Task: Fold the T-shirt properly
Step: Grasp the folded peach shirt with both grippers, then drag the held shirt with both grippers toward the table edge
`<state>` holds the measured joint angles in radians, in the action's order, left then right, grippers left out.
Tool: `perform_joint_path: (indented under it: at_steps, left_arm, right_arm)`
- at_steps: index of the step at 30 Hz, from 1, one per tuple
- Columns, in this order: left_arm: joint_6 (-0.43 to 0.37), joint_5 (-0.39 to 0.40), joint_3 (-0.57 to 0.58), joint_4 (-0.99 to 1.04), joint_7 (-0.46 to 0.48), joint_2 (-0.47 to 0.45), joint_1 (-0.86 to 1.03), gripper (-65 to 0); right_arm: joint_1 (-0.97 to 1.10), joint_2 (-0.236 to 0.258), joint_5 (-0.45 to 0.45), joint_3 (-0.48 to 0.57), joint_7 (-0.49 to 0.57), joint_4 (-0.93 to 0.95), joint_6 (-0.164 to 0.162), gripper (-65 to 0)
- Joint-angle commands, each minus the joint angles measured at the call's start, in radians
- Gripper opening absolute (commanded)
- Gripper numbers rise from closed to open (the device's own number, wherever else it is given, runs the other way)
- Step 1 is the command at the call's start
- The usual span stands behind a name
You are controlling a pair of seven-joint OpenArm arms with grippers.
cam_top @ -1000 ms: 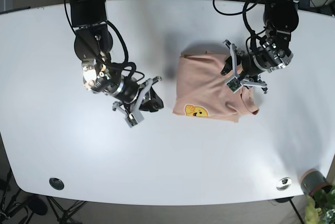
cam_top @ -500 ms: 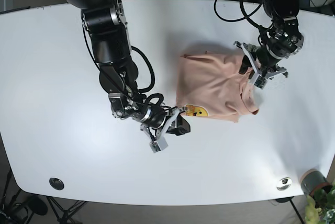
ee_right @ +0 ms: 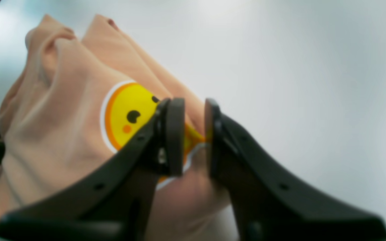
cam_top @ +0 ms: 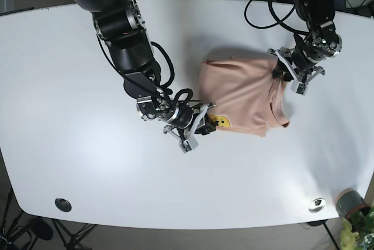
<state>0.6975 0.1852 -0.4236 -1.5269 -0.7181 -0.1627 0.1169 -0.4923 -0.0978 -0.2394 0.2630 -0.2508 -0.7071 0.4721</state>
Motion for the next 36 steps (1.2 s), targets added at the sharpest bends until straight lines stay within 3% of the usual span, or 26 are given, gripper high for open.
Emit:
perform_joint_path:
  at_steps: [1, 8, 18, 22, 31, 36]
  left_arm:
    - [0.001, 0.003, 0.015, 0.025, 0.061, -0.022, -0.03, -46.7]
    - [0.001, 0.003, 0.159, 0.21, 0.144, -0.093, -0.156, -46.7]
    - [0.001, 0.003, 0.302, 0.369, 0.179, -0.145, -0.357, -46.7]
    - [0.001, 0.006, 0.343, 0.372, 0.177, -0.182, -0.414, -46.7]
    - [0.001, 0.007, 0.342, 0.254, 0.174, -0.223, -0.426, -46.3]
    - [0.001, 0.006, 0.338, 0.136, 0.114, -0.231, -0.388, -46.1]
  right_arm:
    - [-0.006, 0.028, -0.01, -0.001, 0.038, -0.015, 0.004, -55.3]
    - [0.079, 0.094, -0.008, 0.002, 0.055, -0.041, 0.004, -55.5]
    - [0.323, 0.109, -0.007, 0.006, 0.046, -0.277, 0.003, -55.5]
    - [0.389, 0.109, -0.007, 0.058, 0.011, -0.357, -0.002, -55.5]
    - [0.449, 0.051, -0.008, 0.21, -0.018, -0.417, -0.003, -55.5]
    - [0.445, -0.032, -0.007, 0.267, -0.034, -0.398, -0.005, -55.3]
